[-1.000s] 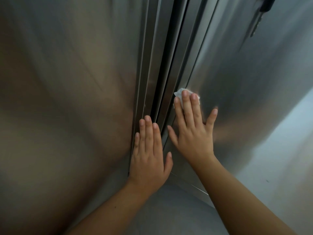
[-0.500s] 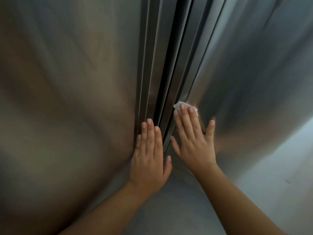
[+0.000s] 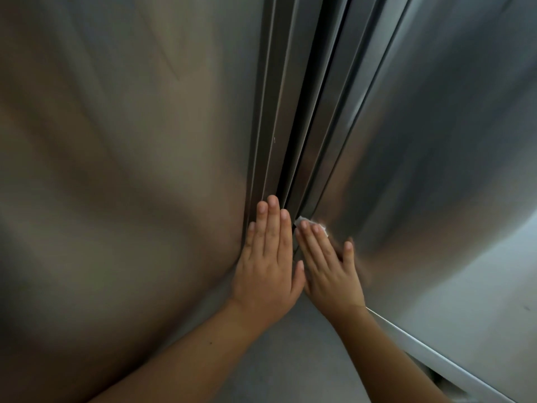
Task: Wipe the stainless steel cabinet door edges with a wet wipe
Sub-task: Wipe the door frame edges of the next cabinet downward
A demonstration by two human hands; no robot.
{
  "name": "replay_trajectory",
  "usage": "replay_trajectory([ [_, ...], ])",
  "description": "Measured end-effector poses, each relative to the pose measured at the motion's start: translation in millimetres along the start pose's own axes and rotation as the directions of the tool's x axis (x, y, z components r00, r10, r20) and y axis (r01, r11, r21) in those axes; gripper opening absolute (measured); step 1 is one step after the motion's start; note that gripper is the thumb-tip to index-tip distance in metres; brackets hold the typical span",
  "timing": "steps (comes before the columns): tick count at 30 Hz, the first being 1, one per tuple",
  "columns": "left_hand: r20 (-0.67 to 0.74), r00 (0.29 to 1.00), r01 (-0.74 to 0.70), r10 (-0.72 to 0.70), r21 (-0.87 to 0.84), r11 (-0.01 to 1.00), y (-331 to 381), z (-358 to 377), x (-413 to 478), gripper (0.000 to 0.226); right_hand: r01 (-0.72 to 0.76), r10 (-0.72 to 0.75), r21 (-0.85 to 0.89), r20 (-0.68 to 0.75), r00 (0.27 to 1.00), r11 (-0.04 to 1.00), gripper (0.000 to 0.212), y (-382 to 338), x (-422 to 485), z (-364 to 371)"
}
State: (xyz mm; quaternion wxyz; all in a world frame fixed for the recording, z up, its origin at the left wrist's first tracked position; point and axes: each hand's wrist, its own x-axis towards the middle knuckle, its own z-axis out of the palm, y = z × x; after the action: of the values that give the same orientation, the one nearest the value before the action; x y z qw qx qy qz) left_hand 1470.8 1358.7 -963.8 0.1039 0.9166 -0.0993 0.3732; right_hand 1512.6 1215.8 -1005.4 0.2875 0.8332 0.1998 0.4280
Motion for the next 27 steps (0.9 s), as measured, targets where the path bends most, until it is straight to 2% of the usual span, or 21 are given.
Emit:
replay_trajectory([
  [5, -0.009, 1.000, -0.008, 0.008, -0.002, 1.000, -2.2, 0.1, 0.3, 0.077, 0.050, -0.050, 0.036, -0.015, 0.999, 0.998, 0.050, -3.2, -7.4, 6.8],
  [9, 0.027, 1.000, -0.009, 0.008, 0.036, 0.999, -4.2, 2.9, -4.1, 0.088, 0.092, -0.099, 0.084, 0.074, 0.992, 0.992, 0.054, -10.3, -17.6, 7.1],
  [12, 0.052, 0.999, -0.003, 0.000, 0.054, 0.999, -5.5, 5.7, -5.7, 0.084, 0.158, -0.183, 0.151, 0.172, 0.968, 0.976, 0.056, -17.6, -28.9, 7.7],
  [16, 0.068, 0.998, -0.016, 0.010, 0.089, 0.996, -7.8, 7.7, -6.3, 0.078, 0.127, -0.161, 0.181, 0.192, 0.968, 0.975, 0.056, -16.8, -28.4, 1.9],
  [21, 0.060, 0.998, -0.007, 0.002, 0.080, 0.997, -6.9, 9.2, -6.9, 0.072, 0.108, -0.117, 0.064, 0.159, 0.980, 0.992, 0.054, 3.3, -10.8, -12.0],
  [24, 0.054, 0.999, 0.001, -0.005, 0.079, 0.997, -3.5, 5.8, -4.2, 0.071, 0.083, -0.081, -0.008, 0.119, 0.990, 0.997, 0.063, 21.2, 11.2, -25.0],
  [27, -0.029, 0.999, 0.029, -0.027, 0.047, 0.998, 3.8, -3.0, 8.1, 0.078, 0.055, -0.050, -0.075, 0.069, 0.996, 0.996, 0.063, 41.0, 36.5, -38.0],
])
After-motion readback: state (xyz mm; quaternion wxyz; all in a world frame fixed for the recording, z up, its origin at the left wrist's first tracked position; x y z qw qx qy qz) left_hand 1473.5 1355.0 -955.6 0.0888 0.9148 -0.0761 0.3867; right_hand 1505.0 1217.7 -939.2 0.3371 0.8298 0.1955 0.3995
